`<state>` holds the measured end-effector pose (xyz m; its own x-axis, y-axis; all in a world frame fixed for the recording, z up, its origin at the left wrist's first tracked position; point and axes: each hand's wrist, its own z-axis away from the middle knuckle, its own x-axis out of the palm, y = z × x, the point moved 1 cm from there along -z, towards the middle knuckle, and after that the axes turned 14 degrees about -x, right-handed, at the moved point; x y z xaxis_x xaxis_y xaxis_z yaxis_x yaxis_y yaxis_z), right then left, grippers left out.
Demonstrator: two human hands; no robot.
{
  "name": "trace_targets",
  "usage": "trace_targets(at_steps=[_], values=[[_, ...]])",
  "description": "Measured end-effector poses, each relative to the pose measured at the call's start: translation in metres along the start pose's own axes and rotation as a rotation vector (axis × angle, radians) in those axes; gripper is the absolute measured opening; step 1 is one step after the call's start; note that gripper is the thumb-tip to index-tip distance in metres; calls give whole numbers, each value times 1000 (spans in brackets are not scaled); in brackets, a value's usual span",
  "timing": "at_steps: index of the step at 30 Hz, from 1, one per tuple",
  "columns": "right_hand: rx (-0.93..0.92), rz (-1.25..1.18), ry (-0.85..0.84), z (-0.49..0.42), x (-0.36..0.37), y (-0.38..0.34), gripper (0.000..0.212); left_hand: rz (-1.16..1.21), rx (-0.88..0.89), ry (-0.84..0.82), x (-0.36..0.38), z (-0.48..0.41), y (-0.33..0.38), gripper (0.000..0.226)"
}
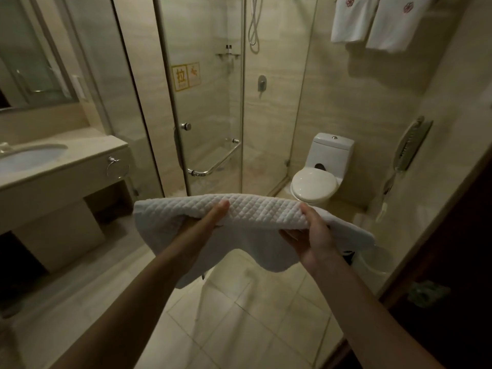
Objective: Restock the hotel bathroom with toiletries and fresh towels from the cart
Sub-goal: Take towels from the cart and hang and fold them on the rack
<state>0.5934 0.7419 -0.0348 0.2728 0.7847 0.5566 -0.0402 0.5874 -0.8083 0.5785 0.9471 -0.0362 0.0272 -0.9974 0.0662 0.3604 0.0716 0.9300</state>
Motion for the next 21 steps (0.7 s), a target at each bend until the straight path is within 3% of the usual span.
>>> trace_targets(at_steps=[6,14,19,21], values=[[-34,-47,74,-81,16,-9,16,21,14,26,31,-67,32,39],[-69,-194,186,-200,24,-51,11,-39,37,62,81,-192,97,44],[-92,-233,233,-262,27,-69,16,-83,71,51,109,-258,131,35],[-99,-248,260,-286,26,-71,16,-76,78,78,119,-285,137,45]])
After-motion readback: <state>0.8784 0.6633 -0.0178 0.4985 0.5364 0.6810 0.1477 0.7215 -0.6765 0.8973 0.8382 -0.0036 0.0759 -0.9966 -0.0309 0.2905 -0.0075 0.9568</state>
